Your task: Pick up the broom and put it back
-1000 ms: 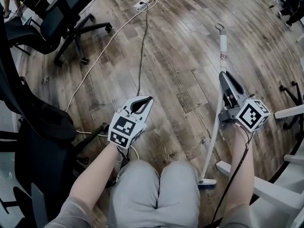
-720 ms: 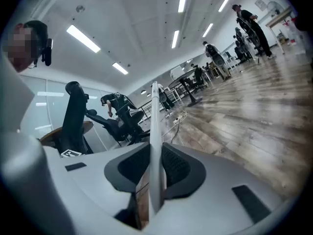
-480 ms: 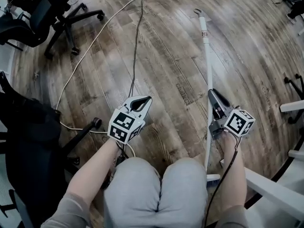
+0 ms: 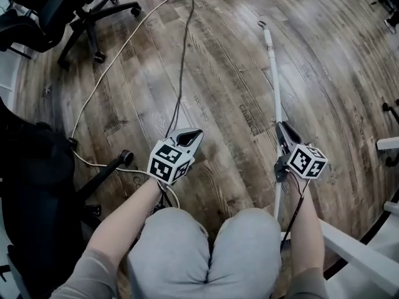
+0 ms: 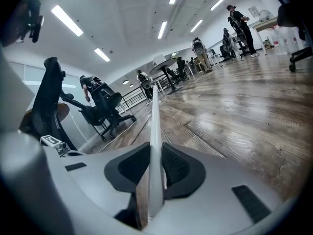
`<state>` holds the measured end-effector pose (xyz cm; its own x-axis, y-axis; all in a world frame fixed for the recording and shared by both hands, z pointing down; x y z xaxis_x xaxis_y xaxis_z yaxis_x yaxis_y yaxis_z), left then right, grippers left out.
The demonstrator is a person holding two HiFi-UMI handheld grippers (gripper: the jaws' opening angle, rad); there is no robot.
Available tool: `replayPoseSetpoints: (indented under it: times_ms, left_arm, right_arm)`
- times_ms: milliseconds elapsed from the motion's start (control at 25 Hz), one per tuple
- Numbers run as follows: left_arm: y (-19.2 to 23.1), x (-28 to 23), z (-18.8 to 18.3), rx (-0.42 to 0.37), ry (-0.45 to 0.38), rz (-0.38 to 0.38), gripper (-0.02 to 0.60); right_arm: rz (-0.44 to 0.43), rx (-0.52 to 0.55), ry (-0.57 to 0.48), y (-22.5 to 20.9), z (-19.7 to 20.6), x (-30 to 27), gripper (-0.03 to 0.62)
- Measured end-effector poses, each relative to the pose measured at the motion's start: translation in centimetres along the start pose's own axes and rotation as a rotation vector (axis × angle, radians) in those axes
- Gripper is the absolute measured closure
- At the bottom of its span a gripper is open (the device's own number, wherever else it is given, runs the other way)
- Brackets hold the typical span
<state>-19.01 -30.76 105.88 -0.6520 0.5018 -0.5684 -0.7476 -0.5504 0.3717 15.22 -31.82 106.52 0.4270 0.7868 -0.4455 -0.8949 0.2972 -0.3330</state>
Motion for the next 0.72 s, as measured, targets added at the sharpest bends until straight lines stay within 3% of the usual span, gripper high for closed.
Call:
replayPoseSetpoints:
  times_ms: [240,360,520,720]
  left_arm:
    - [1.8,0.0,1.1,0.059,0.006,-0.018,0.565]
    - [2.0,-0.1,1.8,0.084,0.011,-0.031,0.565]
    - [1.8,-0.3,2.4,0.098,0.02,-0.024,0.565]
    - [2.0,-0.3,2.2,0.085,0.032,-0.033,0.565]
  right_arm:
    - [0.039,-0.065,0.051,-1.9,4.2,-1.6,0.499]
    - [0.035,-0.092,0.123,-2.7,7.6,-1.6,0.549]
    - [0.041,-0.127,0.175,-2.9,11.5,-0.8,0.548]
    - [0.037,-0.099,0.191,-3.0,11.9,-0.3,0.548]
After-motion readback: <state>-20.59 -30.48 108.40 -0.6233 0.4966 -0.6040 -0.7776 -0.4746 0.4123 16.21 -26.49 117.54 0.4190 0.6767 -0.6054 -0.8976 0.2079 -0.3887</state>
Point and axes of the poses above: the fingertips, and each gripper's own axes: x backward along the fingers, y to its left, z out of its underside, the point moved 8 cm from there along x, backward along the fingers, and after that the axes turned 12 degrees about x, right-handed, at the moved point
